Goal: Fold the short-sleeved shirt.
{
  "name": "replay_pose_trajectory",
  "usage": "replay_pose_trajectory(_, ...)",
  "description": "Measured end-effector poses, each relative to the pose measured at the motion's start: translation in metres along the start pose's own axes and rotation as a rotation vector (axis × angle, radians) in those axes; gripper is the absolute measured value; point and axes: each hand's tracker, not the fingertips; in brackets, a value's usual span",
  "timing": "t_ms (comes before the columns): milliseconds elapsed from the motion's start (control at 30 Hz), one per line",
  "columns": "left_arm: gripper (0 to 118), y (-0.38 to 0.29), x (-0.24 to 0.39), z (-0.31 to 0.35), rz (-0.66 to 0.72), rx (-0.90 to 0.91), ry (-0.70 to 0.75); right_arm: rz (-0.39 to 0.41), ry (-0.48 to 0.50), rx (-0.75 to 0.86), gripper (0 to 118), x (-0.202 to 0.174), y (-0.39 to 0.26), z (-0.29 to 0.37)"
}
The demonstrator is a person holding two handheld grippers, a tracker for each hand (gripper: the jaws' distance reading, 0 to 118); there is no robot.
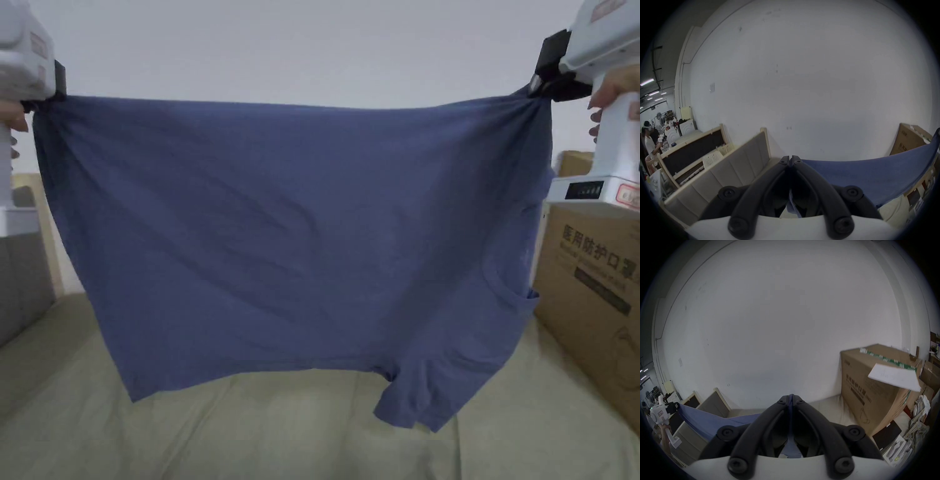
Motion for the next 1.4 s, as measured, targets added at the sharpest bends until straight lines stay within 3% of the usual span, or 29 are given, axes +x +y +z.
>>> replay_pose_trajectory(300, 0, -0.228, 0.054, -0.090, -0.054, -0.382, 0.014, -0.003, -0.131, -0.303, 4, 0.054, -0.182, -0.123)
replay_pose_trajectory(467, 0, -0.358, 0.074, -0.097, -0.066, -0.582, 0.017, -0.087, -0.220, -0.496, 4, 0.100, -0.306, -0.154)
replay_pose_trajectory(633, 0, -0.423, 0.067, -0.105, -0.069, -0.659, 0.015, -0.042, -0.292, -0.647, 4, 0.126, -0.387, -0.152)
replay_pose_trajectory(700, 0, -0.429, 0.061, -0.103, -0.065, -0.668, 0.005, -0.076, -0.274, -0.647, 4, 0.145, -0.395, -0.152)
replay_pose_trajectory(867, 0, -0.410, 0.037, -0.067, -0.018, -0.605, -0.038, -0.132, -0.199, -0.570, 4, 0.157, -0.383, -0.106)
replay_pose_trajectory(1233, 0, -0.429, -0.033, 0.136, 0.012, -0.502, -0.096, -0.064, -0.090, -0.546, 4, 0.134, -0.409, 0.094)
replay_pose_trajectory(1400, 0, -0.463, -0.065, 0.201, -0.084, -0.525, -0.095, -0.041, -0.080, -0.599, 4, 0.130, -0.450, 0.172)
